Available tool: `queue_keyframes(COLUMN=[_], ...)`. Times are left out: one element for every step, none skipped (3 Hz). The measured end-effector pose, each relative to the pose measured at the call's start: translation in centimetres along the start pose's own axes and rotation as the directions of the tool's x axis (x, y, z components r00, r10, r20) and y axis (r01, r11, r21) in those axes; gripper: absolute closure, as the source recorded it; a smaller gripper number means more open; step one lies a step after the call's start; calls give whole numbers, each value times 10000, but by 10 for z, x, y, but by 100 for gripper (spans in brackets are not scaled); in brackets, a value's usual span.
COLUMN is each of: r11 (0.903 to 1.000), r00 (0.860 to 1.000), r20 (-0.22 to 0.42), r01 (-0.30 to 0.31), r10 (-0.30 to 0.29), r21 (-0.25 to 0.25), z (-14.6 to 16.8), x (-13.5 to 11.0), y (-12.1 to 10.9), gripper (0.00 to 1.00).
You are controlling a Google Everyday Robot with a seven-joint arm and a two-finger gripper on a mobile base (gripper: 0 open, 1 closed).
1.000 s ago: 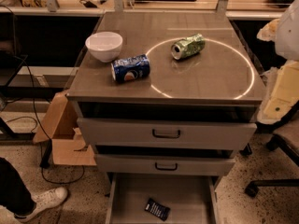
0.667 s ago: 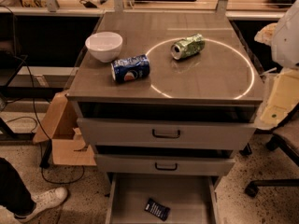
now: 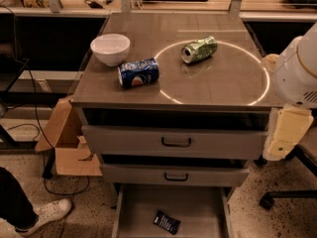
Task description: Pick rxbar blueberry from bottom drawer and place on counter
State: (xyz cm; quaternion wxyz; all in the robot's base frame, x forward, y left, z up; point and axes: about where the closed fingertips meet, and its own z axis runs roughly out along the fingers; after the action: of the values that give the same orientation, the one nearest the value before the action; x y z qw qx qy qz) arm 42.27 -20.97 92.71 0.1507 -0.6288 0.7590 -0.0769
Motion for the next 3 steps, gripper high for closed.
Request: queue_keyframes(r11=[10000,9994,9978], r00=[10000,9999,9996], r20=[-6,-12,204], r01=[36,141,202], r10=[-36,-142,-189], r21=[-85,-322,-638], z=[3,10,32], x=[-1,-4,-12], y=[4,16,41], gripper=[0,0,0])
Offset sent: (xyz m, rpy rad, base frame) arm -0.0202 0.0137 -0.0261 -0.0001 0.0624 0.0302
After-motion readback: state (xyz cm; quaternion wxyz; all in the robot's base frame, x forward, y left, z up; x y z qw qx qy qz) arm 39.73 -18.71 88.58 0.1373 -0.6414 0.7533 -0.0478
